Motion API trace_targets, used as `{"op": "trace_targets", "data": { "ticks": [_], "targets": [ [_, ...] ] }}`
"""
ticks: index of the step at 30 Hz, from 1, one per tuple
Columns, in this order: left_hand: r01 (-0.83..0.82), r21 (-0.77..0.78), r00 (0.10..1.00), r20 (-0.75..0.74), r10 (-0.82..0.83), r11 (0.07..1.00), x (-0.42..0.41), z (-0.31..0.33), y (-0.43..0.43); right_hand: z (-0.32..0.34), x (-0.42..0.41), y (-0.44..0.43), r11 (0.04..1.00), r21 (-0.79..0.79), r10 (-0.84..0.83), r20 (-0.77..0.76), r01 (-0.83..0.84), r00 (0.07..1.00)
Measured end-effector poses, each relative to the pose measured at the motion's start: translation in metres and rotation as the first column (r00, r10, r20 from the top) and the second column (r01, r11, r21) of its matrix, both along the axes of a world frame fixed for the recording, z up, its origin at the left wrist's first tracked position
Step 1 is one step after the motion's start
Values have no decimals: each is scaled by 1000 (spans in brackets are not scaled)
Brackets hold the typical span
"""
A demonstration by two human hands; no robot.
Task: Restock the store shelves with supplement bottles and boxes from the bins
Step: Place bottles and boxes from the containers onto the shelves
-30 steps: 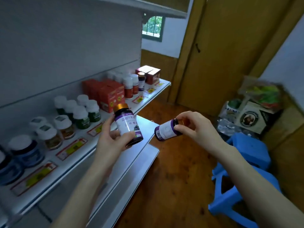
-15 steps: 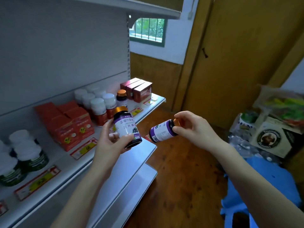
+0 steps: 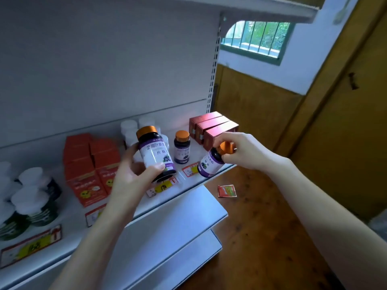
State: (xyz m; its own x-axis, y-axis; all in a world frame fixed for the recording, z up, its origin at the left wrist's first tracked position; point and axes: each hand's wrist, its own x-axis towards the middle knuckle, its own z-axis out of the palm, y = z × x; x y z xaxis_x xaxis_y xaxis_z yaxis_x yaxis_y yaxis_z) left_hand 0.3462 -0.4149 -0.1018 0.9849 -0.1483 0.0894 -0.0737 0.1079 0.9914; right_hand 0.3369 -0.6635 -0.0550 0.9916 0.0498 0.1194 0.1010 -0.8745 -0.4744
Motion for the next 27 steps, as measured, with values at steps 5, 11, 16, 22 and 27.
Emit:
{"op": "trace_targets", "data": {
  "ticks": [5, 11, 16, 22, 27],
  "targets": [
    [-72, 51, 997, 16, 71, 996, 24, -1, -15, 1, 44, -12, 998, 19, 54, -12, -54, 998],
    [-111, 58, 994, -5, 112, 992, 37, 1, -32, 0, 84, -23, 992, 11, 129, -18, -129, 991],
    [-213, 25, 977, -24, 214, 977, 40, -1, -51, -3, 122, -31, 972, -32, 229, -54, -231, 972],
    [-355, -18, 935, -21, 355, 935, 36, 1, -71, -12, 157, -37, 922, -96, 359, -157, -376, 920],
    [-453, -17, 891, -3, 453, 891, 25, -6, -84, -24, 172, -32, 867, -45, 480, -189, -496, 857]
  ]
}}
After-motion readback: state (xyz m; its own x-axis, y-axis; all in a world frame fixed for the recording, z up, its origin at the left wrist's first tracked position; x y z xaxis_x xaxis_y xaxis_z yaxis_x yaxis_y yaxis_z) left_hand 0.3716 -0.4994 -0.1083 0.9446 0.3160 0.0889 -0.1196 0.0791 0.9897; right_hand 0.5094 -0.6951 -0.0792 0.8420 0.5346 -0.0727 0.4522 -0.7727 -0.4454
